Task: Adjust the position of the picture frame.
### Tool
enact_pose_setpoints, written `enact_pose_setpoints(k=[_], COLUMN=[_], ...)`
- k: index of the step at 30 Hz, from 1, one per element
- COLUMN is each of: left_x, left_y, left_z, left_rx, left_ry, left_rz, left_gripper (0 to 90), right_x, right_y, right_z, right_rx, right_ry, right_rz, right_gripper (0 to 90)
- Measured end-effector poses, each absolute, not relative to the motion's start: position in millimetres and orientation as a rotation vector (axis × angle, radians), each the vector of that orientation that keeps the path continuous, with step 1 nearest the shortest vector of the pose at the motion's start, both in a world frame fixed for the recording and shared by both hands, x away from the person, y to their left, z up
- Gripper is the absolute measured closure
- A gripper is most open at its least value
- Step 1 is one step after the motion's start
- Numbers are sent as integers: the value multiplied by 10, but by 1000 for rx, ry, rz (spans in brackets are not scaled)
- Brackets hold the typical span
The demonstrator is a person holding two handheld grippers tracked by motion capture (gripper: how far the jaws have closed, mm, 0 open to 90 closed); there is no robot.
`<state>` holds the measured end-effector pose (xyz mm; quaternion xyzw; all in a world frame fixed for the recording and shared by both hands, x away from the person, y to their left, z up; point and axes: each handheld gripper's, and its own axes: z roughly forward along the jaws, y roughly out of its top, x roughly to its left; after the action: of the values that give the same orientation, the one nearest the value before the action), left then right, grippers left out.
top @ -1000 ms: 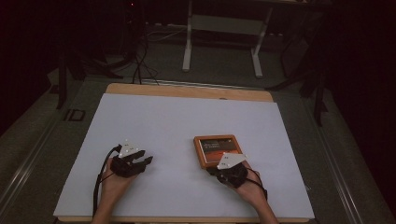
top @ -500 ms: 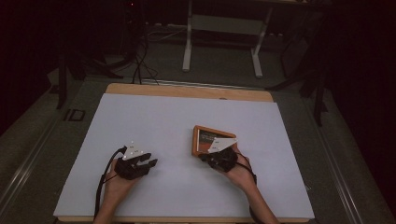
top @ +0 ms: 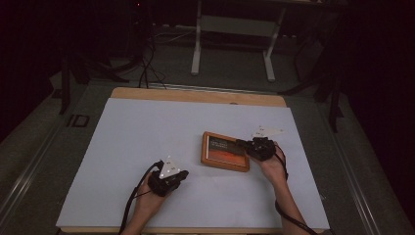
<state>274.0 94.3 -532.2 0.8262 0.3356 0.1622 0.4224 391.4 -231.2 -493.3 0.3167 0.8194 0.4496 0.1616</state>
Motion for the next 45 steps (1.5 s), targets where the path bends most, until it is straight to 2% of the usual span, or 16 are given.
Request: enact_pose_setpoints(k=[14,19,22,28,34,40,45], left_x=[2941,3034,3051,3069,3203,3358,3440], left_y=[433,369,373,435,609,751,870], left_z=[-5320,-5299,-5302,-5294,-5277,-5277,-5269], left_rx=[2071,2053,2068,2079,2035,1991,1970], left_ry=[778,803,792,829,956,1048,1123], left_rz=[382,366,363,387,376,343,366], left_gripper=[900,900,898,898,897,897,897], right_x=[4443,4540,4549,4401,4164,3939,3774], right_y=[-2282,-2206,-2247,-2287,-2339,-2279,-2111], right_z=[-5121,-5194,-5179,-5136,-5178,-5182,-5213], right_rx=[1134,1125,1156,1072,1037,997,945], right_ry=[2309,2396,2447,2534,2575,2593,2618], right_rz=[1103,1005,1081,1011,1062,1061,1064], right_gripper=[900,900,900,900,900,900,900])
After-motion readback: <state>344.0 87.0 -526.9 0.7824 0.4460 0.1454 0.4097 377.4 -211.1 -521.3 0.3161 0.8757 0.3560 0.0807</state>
